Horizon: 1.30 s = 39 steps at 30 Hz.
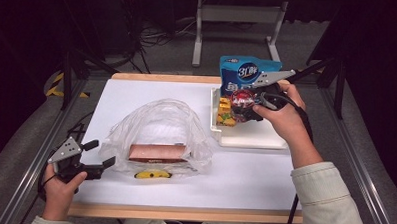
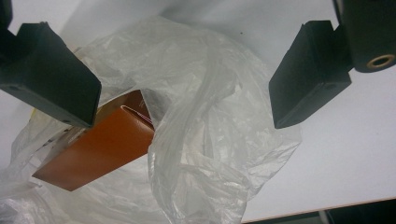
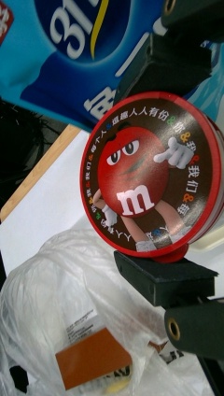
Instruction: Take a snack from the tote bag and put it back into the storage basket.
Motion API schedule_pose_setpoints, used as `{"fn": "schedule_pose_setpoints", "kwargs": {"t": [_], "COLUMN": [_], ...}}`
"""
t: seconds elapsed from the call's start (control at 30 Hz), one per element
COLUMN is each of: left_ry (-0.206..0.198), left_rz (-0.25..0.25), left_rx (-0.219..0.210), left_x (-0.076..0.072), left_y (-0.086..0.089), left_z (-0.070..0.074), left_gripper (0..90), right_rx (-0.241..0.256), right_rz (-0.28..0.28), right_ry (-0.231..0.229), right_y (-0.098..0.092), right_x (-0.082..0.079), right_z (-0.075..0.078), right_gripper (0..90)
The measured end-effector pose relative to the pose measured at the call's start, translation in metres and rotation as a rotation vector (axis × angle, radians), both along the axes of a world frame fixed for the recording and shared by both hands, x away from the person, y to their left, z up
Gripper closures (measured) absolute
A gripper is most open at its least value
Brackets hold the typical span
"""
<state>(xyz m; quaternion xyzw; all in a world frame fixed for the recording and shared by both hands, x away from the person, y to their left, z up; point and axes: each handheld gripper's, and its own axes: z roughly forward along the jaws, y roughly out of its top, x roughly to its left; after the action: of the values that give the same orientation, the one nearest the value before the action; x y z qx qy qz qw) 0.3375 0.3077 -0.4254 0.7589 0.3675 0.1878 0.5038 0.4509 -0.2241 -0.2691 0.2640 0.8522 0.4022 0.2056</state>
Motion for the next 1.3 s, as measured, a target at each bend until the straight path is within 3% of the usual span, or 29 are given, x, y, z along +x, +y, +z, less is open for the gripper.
{"fn": "schedule_pose_setpoints", "kwargs": {"t": [0.7,1.3], "left_ry": [0.002,0.007], "left_rz": [0.005,0.007], "left_rx": [0.005,0.007], "left_x": [-0.004,-0.005], "left_y": [0.001,0.001], "left_z": [0.0,-0.001], "left_gripper": [10.0,10.0], "right_rx": [0.007,0.002], "right_rz": [-0.079,-0.121], "right_ry": [-0.013,0.004], "right_y": [-0.044,-0.066], "right_x": [0.012,0.026], "right_z": [-0.005,-0.02], "right_gripper": [24.3,24.4]}}
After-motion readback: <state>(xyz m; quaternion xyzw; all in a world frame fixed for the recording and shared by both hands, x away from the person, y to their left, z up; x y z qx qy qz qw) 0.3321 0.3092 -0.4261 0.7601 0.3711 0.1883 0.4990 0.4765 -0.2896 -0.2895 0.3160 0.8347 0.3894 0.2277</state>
